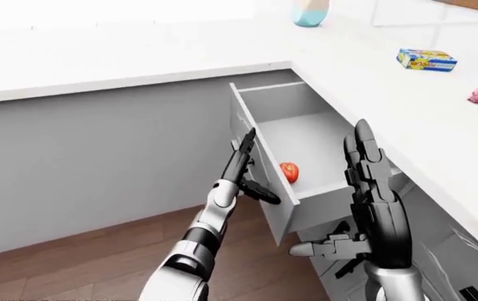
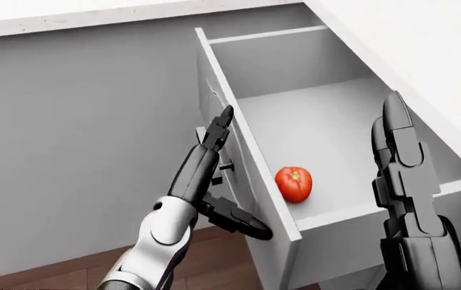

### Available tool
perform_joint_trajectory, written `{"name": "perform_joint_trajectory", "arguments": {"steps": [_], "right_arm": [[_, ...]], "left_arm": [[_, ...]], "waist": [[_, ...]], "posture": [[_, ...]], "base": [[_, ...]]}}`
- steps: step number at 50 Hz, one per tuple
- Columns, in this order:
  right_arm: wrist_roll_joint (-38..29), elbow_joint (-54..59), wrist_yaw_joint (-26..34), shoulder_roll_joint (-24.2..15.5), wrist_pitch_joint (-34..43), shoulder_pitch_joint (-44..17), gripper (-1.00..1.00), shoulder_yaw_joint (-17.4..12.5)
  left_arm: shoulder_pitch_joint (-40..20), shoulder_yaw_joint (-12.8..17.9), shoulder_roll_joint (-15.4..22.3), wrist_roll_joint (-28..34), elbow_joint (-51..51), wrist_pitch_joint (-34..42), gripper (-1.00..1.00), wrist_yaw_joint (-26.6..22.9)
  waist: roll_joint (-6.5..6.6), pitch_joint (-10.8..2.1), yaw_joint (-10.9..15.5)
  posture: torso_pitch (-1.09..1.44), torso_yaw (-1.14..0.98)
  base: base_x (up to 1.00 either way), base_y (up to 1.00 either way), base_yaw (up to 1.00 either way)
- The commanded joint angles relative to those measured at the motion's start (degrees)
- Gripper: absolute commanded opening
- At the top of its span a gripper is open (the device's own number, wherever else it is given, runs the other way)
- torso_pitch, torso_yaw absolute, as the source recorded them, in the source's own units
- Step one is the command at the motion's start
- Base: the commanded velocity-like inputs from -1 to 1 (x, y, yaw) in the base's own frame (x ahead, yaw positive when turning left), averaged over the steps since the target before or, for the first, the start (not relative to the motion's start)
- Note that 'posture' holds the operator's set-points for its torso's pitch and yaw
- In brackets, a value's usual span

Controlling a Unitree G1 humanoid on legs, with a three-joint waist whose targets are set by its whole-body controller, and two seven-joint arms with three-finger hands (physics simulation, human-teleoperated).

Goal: Close the left drawer.

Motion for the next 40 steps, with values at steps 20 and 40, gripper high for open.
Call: {"name": "perform_joint_trajectory", "arguments": {"steps": [20, 40], "right_arm": [[-0.2, -1.9, -0.5, 0.0, -1.8, -0.4, 1.00, 0.3], [0.5, -1.7, -0.3, 0.0, -1.8, -0.4, 1.00, -0.2]], "left_arm": [[-6.3, -1.2, -4.0, 3.7, 4.8, -2.5, 1.00, -2.1], [-7.3, -2.0, -6.6, 7.0, 6.5, -2.0, 1.00, -1.5]], "waist": [[-0.38, -1.10, -0.4], [-0.57, -1.09, -0.3]], "posture": [[0.00, 0.00], [0.00, 0.00]], "base": [[0.00, 0.00, 0.00], [0.00, 0.00, 0.00]]}}
